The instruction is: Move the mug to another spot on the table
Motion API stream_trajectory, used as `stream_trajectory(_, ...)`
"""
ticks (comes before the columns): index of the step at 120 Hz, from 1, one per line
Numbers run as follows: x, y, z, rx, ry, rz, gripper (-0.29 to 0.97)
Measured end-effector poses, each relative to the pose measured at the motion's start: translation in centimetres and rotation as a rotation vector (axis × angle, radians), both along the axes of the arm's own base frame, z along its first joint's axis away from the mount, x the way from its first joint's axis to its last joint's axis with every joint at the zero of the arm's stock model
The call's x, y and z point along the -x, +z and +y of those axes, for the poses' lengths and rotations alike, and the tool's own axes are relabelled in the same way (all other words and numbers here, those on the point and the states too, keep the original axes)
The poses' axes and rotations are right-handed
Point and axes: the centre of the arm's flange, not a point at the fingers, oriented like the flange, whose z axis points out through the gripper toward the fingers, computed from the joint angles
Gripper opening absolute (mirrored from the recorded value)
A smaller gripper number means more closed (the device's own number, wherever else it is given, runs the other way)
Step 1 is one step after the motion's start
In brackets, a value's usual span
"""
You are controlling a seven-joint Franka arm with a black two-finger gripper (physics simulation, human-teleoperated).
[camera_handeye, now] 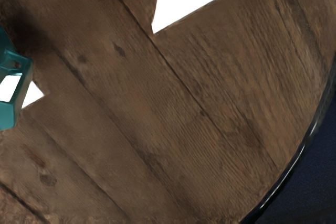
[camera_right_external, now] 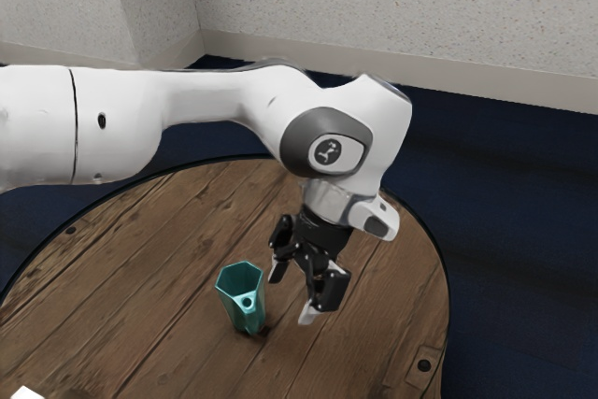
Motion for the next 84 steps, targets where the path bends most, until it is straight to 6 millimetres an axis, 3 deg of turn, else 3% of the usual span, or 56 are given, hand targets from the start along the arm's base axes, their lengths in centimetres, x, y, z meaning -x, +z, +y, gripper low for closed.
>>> stream_trajectory(15,-2.1,-6.0,-0.1,-0.126,0.015,0.116,0.65)
stream_trajectory(32,-0.5,-10.9,-3.2,-0.238,-0.092,0.223,0.65)
stream_trajectory(45,-0.6,-14.3,-3.4,-0.298,-0.146,0.267,0.64)
stream_trajectory(57,-1.9,-15.9,-2.9,-0.315,-0.150,0.282,0.64)
stream_trajectory(73,-5.0,-16.2,-0.2,-0.319,-0.095,0.288,0.64)
stream_trajectory(84,-5.5,-16.9,0.4,-0.337,-0.087,0.309,0.63)
